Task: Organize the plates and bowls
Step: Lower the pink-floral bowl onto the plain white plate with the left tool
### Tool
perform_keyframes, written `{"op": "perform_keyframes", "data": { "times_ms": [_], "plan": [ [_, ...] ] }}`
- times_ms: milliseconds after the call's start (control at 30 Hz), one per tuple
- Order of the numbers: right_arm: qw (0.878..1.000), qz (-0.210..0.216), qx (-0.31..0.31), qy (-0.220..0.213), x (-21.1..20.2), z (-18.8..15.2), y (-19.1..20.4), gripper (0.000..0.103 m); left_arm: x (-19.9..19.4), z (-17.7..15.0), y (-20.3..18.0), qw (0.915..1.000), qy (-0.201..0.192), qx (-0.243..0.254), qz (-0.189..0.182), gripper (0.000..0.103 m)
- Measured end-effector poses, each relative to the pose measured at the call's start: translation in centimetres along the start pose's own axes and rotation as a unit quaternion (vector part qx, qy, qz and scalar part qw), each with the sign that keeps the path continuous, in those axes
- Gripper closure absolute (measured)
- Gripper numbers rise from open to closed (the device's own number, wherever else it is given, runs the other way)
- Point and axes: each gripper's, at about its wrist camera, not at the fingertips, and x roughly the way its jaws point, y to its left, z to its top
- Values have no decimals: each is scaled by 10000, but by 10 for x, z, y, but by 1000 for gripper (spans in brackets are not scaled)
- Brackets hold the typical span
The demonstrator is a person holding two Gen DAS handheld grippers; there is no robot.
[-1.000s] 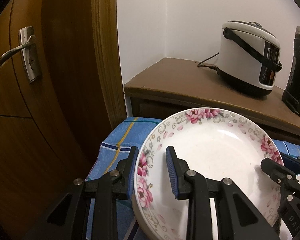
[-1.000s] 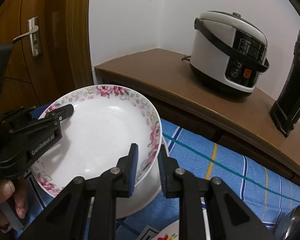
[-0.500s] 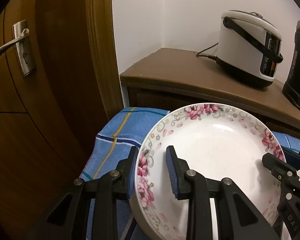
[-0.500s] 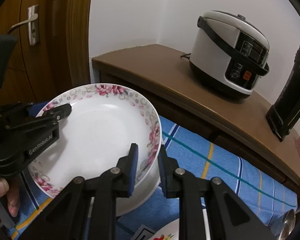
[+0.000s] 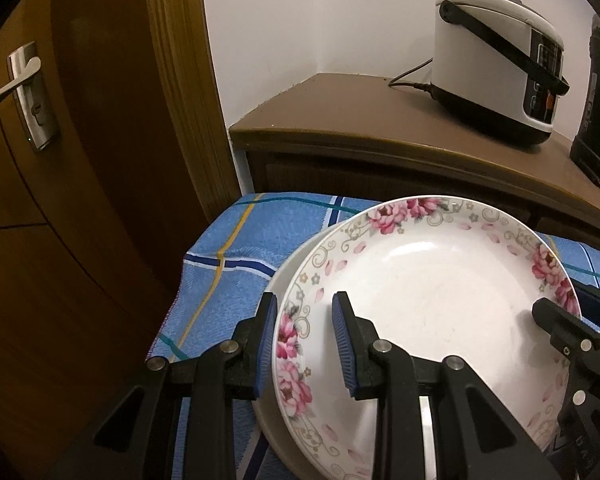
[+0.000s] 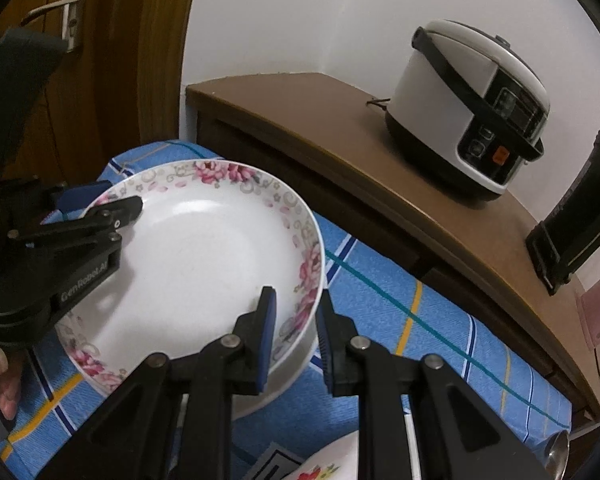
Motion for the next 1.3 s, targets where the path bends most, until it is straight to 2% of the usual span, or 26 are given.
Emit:
{"op": "perform_keyframes", "data": {
  "times_ms": [1300],
  "plan": [
    [9996,-163,-171,132,10,-1,3,79,-4,-1,-6,9997,-122,182,115,72]
  ]
}}
